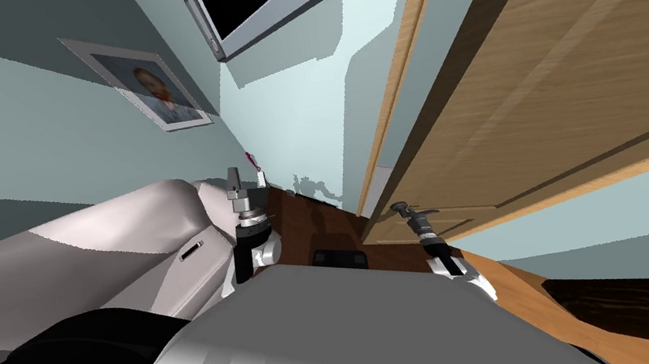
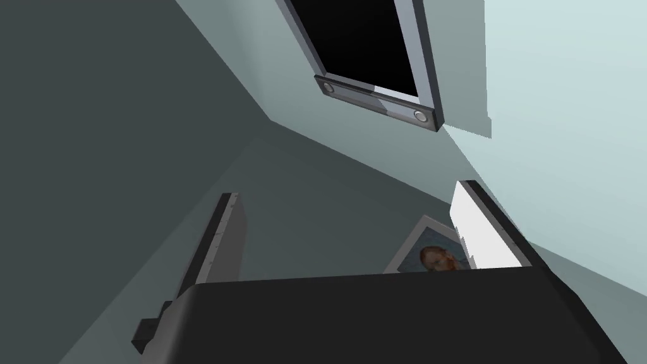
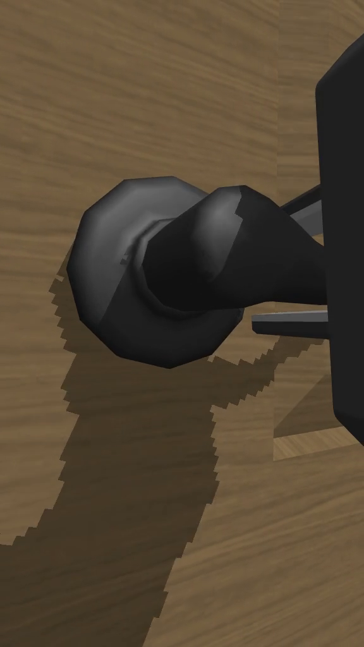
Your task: Pull the door open
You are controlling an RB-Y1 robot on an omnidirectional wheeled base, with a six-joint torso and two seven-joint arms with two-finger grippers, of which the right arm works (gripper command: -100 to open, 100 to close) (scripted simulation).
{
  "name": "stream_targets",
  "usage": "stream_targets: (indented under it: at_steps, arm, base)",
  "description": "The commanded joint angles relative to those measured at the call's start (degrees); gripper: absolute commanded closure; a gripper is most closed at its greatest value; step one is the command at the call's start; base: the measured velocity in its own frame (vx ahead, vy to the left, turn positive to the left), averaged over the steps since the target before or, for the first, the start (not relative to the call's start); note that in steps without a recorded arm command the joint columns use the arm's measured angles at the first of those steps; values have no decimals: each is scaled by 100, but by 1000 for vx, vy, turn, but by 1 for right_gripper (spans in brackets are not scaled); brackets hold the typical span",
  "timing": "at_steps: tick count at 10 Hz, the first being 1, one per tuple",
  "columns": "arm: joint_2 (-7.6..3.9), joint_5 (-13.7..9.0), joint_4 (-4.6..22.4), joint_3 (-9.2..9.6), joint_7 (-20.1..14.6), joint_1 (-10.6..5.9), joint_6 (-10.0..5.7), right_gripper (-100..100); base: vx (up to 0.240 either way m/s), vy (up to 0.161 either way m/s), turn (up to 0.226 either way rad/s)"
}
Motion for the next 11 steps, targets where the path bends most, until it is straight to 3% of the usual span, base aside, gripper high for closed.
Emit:
stream_targets:
  at_steps: [1,3,8,10,11]
  arm:
    - [-66,54,44,-17,-77,76,-183,100]
    - [-124,100,82,-32,-144,142,-341,100]
    - [-329,265,217,-84,-381,377,-906,100]
    - [-383,309,252,-98,-443,438,-1053,100]
    - [-352,300,244,-81,-427,418,-978,100]
  base:
    - [-142,-43,204]
    - [-223,-89,145]
    - [-196,-83,156]
    - [-179,-83,117]
    - [-70,-28,17]
